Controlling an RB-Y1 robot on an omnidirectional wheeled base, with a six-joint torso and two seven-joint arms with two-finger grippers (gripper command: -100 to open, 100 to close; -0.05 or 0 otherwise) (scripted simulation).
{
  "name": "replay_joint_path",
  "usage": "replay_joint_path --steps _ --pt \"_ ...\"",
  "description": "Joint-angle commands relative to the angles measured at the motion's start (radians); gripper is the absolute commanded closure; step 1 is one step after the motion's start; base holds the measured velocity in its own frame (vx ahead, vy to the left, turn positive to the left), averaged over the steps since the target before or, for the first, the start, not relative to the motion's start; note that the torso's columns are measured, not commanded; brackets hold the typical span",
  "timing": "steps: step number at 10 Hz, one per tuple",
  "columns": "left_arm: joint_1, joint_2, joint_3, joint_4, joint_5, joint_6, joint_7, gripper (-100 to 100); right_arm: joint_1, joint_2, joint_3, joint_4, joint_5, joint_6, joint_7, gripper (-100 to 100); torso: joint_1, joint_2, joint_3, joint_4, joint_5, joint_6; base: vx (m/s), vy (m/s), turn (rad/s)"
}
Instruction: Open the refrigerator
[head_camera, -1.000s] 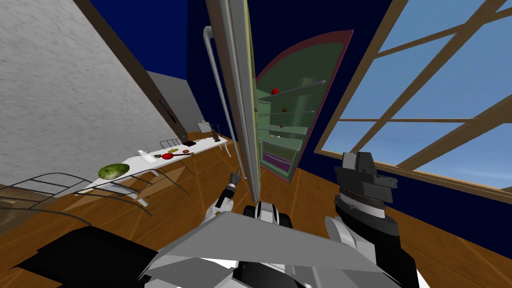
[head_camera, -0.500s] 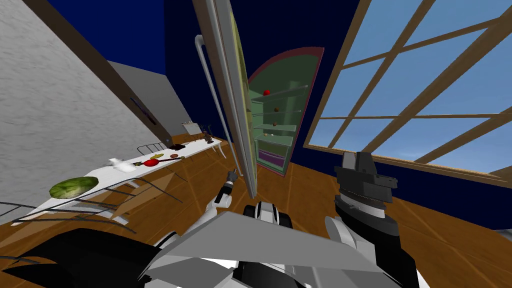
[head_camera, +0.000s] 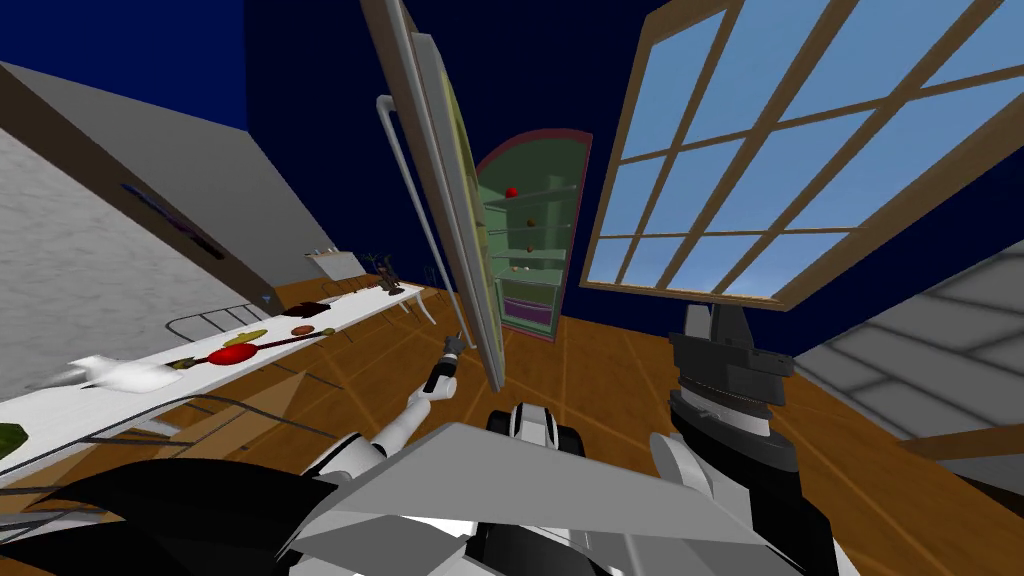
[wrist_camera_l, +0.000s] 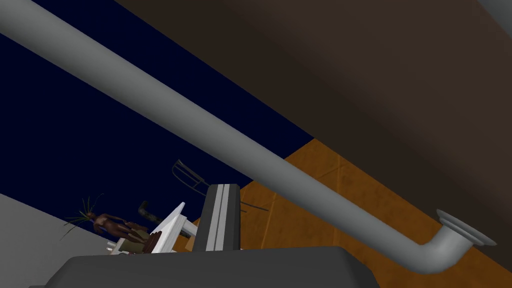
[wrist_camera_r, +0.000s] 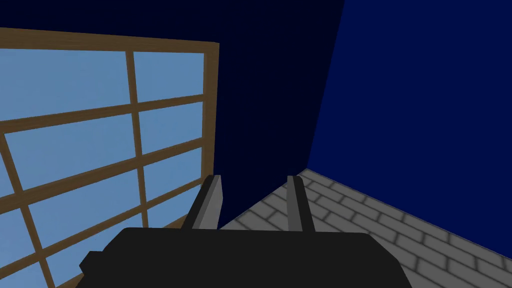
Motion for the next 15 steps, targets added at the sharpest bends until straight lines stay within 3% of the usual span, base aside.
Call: replay_joint_path --steps 1,2,3,5,6,12,14,15 --pt "-0.047 0.022 0.015 0.074 0.068 -0.017 -0.014 100 0.0 0.0 0.0 0.0 0.0 0.0 0.0 0 -0.002 0.003 0.001 0.001 -0.001 0.002 -0.18 0.049 -0.24" --pt "-0.091 0.047 0.027 0.107 0.105 -0.032 -0.017 100 0.0 0.0 0.0 0.0 0.0 0.0 0.0 0 -0.002 0.001 0.001 0.001 -0.001 0.001 -0.196 0.036 -0.421" --pt "-0.095 0.047 0.027 0.127 0.122 -0.032 -0.017 100 0.0 0.0 0.0 0.0 0.0 0.0 0.0 0 -0.002 0.002 0.001 0.001 -0.001 0.002 -0.153 0.018 -0.265" --pt "-0.092 0.048 0.026 0.131 0.118 -0.029 -0.017 100 0.0 0.0 0.0 0.0 0.0 0.0 0.0 0 -0.001 -0.005 -0.003 -0.001 -0.001 0.0 -0.033 0.009 0.002" --pt "-0.076 0.02 0.025 0.151 0.108 -0.059 -0.021 -100 0.001 0.0 0.0 0.0 0.0 0.0 0.0 0 -0.001 -0.005 -0.003 -0.001 0.0 0.0 0.042 0.013 -0.004" --pt "-0.023 -0.063 0.023 0.191 0.08 -0.141 -0.041 -100 0.001 0.0 0.0 0.0 0.0 0.0 0.0 0 -0.001 0.002 0.001 0.001 0.0 0.001 0.075 0.012 0.001" --pt "-0.029 -0.057 0.022 0.192 0.082 -0.137 -0.038 -100 0.001 0.0 0.0 0.0 0.0 0.0 0.0 0 0.0 0.003 0.001 0.001 0.0 0.001 0.017 0.003 -0.001" --pt "-0.029 -0.057 0.022 0.191 0.082 -0.137 -0.038 100 0.0 0.0 0.0 0.0 0.0 0.0 0.0 0 -0.001 0.003 0.002 0.001 0.0 0.001 0.0 0.0 0.0"
